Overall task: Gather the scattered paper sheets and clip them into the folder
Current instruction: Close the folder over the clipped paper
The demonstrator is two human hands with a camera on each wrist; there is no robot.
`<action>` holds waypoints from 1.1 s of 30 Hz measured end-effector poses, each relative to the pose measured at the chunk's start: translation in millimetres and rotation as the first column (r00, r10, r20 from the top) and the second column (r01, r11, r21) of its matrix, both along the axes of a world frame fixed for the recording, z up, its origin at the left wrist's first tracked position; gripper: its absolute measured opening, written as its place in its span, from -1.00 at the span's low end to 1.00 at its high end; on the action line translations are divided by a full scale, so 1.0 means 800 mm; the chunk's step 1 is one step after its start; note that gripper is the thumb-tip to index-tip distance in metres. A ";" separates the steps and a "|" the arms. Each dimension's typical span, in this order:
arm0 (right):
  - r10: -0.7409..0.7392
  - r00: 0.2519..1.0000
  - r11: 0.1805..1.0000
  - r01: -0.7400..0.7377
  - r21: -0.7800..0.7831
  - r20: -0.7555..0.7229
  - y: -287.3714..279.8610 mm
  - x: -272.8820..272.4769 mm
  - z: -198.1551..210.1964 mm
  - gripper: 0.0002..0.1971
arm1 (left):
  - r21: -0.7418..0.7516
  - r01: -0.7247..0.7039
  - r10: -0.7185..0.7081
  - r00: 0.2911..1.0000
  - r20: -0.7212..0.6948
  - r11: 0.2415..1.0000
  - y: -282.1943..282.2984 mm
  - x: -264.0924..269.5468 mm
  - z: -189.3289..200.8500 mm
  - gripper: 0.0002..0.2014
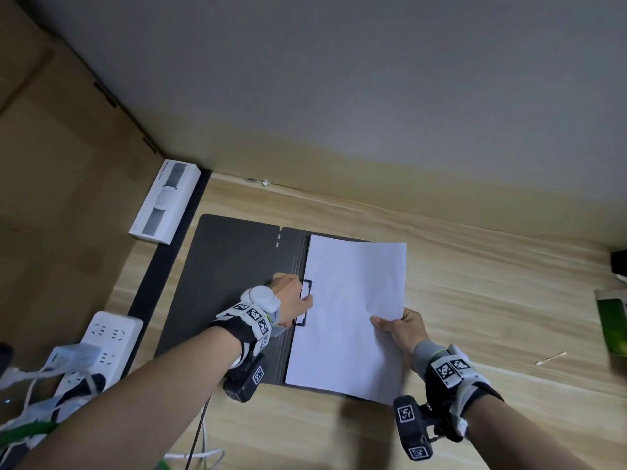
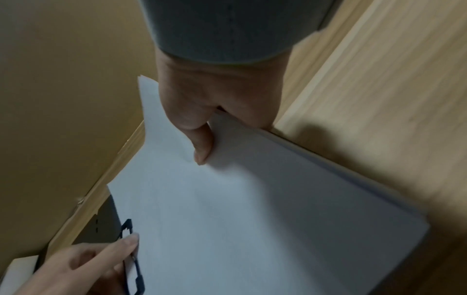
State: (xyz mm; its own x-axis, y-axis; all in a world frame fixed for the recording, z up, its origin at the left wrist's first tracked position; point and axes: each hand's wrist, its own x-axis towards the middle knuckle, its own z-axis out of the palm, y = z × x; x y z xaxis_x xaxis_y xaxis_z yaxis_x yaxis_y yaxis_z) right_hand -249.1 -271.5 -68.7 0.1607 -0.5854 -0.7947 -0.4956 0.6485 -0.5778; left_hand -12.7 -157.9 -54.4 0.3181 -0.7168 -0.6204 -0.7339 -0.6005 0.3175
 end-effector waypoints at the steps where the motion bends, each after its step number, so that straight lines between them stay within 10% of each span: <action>1: 0.010 1.000 1.000 -0.010 0.001 -0.011 -0.002 0.000 -0.003 -0.74 | 0.000 -0.002 0.002 1.000 0.011 1.000 0.002 -0.001 -0.003 -0.63; 12: -0.022 0.999 1.000 0.022 0.015 -0.030 -0.035 -0.071 -0.004 -0.64 | 0.031 0.139 -0.139 0.990 0.000 0.990 -0.033 -0.059 -0.010 -0.51; 19: -0.087 0.982 0.994 0.074 -0.084 -0.165 -0.060 -0.149 0.005 -0.59 | -0.093 0.182 -0.189 0.979 -0.071 0.979 -0.056 -0.109 0.002 -0.79; 27: -0.129 0.927 0.939 0.000 -0.344 -0.352 -0.060 -0.159 0.014 -0.63 | -0.108 -0.084 0.090 0.995 0.053 0.991 -0.008 -0.050 0.014 -0.85; 33: -0.097 0.964 0.887 -0.030 -0.461 -0.248 -0.029 -0.139 0.043 -0.54 | -0.013 -0.308 0.298 0.909 0.293 0.951 0.070 -0.008 0.012 -0.37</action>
State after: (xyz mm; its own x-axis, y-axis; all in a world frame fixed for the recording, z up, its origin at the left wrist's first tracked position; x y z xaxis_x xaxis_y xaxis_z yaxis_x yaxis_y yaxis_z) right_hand -360.1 -295.0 -34.7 -0.0377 -0.8938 -0.4469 -0.6496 0.3618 -0.6687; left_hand -19.2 -102.0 -45.0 0.6849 -0.5386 -0.4908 -0.5716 -0.8149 0.0966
